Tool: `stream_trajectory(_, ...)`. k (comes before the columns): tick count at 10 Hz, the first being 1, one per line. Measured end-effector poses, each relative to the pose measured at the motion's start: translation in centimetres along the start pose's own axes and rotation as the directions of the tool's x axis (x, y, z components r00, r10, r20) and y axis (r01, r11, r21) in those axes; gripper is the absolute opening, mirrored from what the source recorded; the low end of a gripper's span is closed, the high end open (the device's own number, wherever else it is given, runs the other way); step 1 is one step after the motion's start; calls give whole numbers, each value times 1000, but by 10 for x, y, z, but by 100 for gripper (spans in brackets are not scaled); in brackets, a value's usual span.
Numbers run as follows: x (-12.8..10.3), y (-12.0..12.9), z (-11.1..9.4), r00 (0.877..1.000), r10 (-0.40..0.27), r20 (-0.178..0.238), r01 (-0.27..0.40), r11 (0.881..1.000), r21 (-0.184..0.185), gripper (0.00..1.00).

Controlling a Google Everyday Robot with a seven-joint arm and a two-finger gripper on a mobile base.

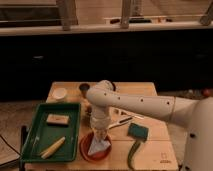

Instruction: Place towel in red bowl

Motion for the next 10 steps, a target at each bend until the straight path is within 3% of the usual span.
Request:
stream_trajectory(3,1,0,3,1000,6,4,-6,1000,1,49)
stream_trajectory(4,1,-1,4,1000,5,7,-5,1000,3,69)
stream_trajectory(5,1,-1,5,1000,5,8,-5,1000,3,78)
stream_trajectory(10,1,-2,5,1000,-6,9,6,1000,12,80)
